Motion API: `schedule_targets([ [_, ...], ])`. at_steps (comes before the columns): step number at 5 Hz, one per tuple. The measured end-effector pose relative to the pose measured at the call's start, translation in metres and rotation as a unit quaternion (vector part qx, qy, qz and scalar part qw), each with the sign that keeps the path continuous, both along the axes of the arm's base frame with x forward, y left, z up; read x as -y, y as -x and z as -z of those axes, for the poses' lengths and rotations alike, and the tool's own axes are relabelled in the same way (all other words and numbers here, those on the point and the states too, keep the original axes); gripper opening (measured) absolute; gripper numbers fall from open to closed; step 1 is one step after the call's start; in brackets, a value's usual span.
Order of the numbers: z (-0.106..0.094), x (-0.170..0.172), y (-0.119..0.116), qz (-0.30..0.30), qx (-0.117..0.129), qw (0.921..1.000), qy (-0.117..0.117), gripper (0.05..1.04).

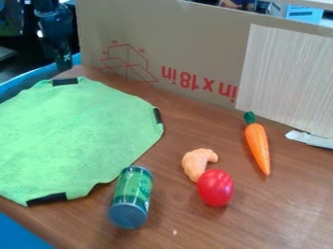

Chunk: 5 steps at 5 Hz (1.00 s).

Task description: Fold the cloth from top left to bottom right

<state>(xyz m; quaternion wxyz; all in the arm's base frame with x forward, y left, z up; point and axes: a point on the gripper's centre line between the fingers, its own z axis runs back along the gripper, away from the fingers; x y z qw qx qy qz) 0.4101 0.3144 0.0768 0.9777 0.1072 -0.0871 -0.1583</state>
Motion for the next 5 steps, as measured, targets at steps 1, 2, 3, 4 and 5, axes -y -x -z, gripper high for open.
schedule_targets([
  [1, 0.010, -0.002, 0.001, -0.001, -0.013, 0.9997, -0.018, 1.000],
  [2, 0.011, 0.000, -0.001, -0.002, -0.014, 0.9997, -0.021, 1.000],
  [3, 0.022, 0.000, 0.000, -0.007, -0.027, 0.9994, -0.021, 1.000],
  [4, 0.036, 0.001, 0.001, -0.008, -0.041, 0.9989, -0.021, 1.000],
  [5, 0.037, 0.000, -0.002, -0.011, -0.042, 0.9987, -0.026, 0.965],
])
